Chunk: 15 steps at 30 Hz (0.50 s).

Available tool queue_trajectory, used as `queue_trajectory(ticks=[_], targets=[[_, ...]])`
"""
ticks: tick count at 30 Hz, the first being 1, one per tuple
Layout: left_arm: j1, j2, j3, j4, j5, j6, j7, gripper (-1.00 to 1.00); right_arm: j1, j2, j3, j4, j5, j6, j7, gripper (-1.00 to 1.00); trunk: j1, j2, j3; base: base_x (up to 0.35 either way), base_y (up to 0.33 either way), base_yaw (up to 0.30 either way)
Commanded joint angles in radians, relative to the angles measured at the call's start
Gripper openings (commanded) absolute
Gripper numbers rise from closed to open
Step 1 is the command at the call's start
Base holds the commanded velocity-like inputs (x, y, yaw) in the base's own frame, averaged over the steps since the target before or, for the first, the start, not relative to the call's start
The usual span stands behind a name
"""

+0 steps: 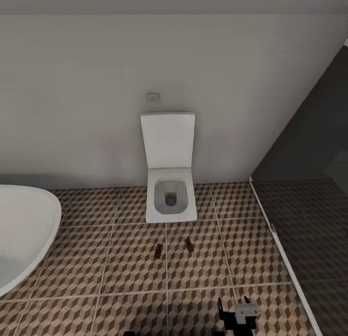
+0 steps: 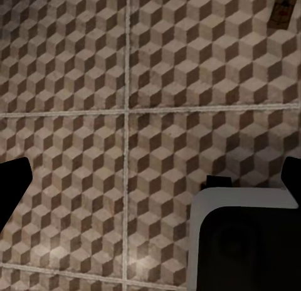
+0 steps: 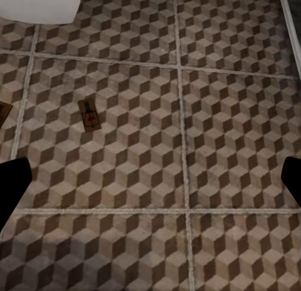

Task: Take the four mousetraps from the cabinet in the bathroom and place them on the bathroom floor. Make sure all four end up on the same floor surface, and ensure that at least two of them are either under or directly next to the same bathroom sink.

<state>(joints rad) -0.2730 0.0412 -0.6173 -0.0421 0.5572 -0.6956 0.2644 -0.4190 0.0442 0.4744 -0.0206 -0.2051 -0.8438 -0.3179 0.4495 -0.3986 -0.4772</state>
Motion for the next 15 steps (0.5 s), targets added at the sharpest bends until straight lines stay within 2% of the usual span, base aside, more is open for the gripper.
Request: queue_trajectory(ticks=[1,15], targets=[[0.000,0.000,-0.009,-0.001,0.003,-0.001,0.007,1.00,-0.001,0.000,0.009,0.001,-0.008,-0.003,-0.003,1.00,0.001,-0.001,0.000,0.000,0.000,0.000],[0.000,0.000,-0.009,-0.001,0.003,-0.001,0.007,1.00,-0.001,0.000,0.009,0.001,-0.008,-0.003,-0.003,1.00,0.001,-0.001,0.023,0.000,0.000,0.000]])
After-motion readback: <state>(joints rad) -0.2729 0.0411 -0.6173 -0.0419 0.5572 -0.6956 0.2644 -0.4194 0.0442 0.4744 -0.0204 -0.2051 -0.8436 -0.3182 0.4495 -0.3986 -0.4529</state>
